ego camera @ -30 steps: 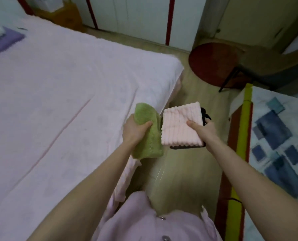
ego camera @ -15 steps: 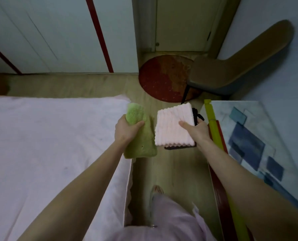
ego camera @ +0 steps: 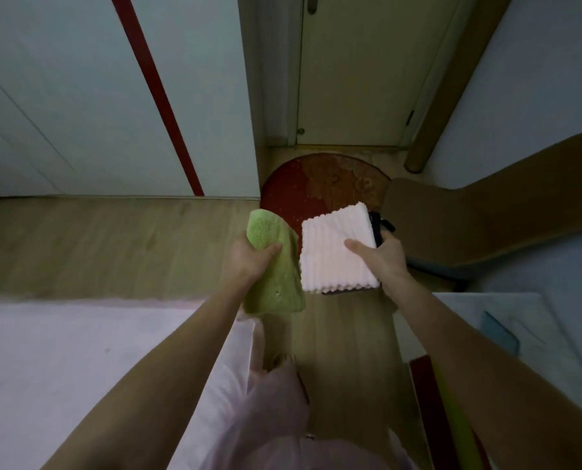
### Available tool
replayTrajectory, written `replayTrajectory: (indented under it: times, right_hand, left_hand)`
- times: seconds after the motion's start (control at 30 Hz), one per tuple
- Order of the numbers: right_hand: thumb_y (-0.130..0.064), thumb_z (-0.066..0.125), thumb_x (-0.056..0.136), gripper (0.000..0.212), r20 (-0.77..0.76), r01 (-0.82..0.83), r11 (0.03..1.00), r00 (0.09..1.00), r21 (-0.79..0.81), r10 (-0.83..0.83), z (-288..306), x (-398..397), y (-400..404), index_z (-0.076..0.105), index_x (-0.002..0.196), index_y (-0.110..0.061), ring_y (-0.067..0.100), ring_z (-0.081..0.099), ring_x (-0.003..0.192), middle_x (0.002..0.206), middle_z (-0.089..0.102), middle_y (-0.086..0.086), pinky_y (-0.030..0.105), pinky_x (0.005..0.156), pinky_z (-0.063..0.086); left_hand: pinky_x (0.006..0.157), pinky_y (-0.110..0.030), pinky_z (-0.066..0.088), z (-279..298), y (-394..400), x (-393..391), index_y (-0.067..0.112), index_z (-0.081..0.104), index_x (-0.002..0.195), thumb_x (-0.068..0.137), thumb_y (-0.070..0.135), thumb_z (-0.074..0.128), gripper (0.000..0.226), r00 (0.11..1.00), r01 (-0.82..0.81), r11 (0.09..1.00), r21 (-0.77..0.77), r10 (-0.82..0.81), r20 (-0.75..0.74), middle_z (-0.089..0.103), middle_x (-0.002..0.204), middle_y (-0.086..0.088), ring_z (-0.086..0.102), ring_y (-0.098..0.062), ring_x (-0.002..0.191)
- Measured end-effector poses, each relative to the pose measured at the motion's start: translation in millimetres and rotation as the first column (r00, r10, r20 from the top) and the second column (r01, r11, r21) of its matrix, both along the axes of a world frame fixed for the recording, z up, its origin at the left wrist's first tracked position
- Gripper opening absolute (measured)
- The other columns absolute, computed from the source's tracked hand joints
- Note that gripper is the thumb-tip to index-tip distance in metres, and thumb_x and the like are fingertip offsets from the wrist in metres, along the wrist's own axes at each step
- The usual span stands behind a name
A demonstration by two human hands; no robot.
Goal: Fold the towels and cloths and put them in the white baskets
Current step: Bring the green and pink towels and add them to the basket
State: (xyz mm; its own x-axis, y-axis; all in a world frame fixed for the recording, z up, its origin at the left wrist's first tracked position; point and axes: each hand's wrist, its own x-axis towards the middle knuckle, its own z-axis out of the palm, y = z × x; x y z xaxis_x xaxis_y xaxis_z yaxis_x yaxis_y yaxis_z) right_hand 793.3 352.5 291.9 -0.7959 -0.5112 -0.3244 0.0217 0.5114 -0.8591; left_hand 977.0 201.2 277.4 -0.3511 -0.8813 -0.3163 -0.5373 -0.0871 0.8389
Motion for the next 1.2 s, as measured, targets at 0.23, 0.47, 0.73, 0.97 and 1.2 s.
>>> replayTrajectory:
  times: [0.23,0.47,0.73,0.97,1.2]
  right_hand:
    - [-0.036,0.078,0.079,0.075,-0.026,0.025,1.0,0.999,-0.009,-0.025,23.1,-122.1,-135.2,0.044,0.14,-0.009,0.026,0.056,0.114,0.13,0.057,0.009,0.045,0.097,0.048]
    - [-0.038,0.078,0.078,0.08,-0.028,0.007,1.0,1.0,-0.005,-0.008,20.0,-237.3,-289.9,0.041,0.143,-0.011,0.029,0.054,0.119,0.131,0.055,0.004,0.047,0.101,0.046]
    - [-0.037,0.083,0.071,0.073,0.0,-0.369,0.927,0.929,0.061,0.37,8.8,-284.8,-544.2,0.053,0.133,-0.012,0.028,0.063,0.105,0.121,0.064,0.007,0.046,0.091,0.053]
    - [-0.031,0.082,0.074,0.05,-0.002,-0.744,0.664,0.666,0.069,0.746,-6.0,-190.9,-753.8,0.06,0.114,-0.011,0.023,0.064,0.095,0.109,0.067,0.005,0.036,0.083,0.054]
    - [-0.034,0.084,0.071,0.054,-0.007,-0.855,0.518,0.518,0.027,0.855,-4.8,-40.8,-923.0,0.06,0.115,-0.013,0.025,0.065,0.097,0.111,0.067,0.006,0.044,0.087,0.054]
  left_hand:
    - [0.088,-0.036,0.051,27.5,-154.2,-139.8,0.013,0.056,0.124,0.078,0.043,0.076,0.059,0.995,0.1,0.995,-0.02,-0.1,0.003,0.064,0.116,-0.005,0.062,-0.024,0.106]
    - [0.089,-0.038,0.052,34.7,-289.3,-244.9,0.013,0.056,0.125,0.078,0.041,0.077,0.058,0.986,0.169,0.983,-0.077,-0.168,0.017,0.065,0.119,-0.004,0.063,-0.024,0.106]
    - [0.083,-0.031,0.047,34.3,-460.2,-249.9,0.014,0.056,0.124,0.08,0.036,0.076,0.053,0.97,-0.242,0.97,-0.016,0.242,0.009,0.064,0.116,-0.005,0.061,-0.022,0.101]
    - [0.079,-0.029,0.043,33.0,-569.8,-142.8,0.015,0.059,0.124,0.08,0.037,0.075,0.051,0.761,-0.645,0.764,-0.022,0.645,0.069,0.066,0.114,-0.005,0.062,-0.026,0.103]
    - [0.08,-0.033,0.047,33.0,-679.0,5.9,0.013,0.058,0.124,0.081,0.041,0.073,0.053,0.543,-0.837,0.547,-0.014,0.833,0.108,0.065,0.115,-0.01,0.062,-0.027,0.101]
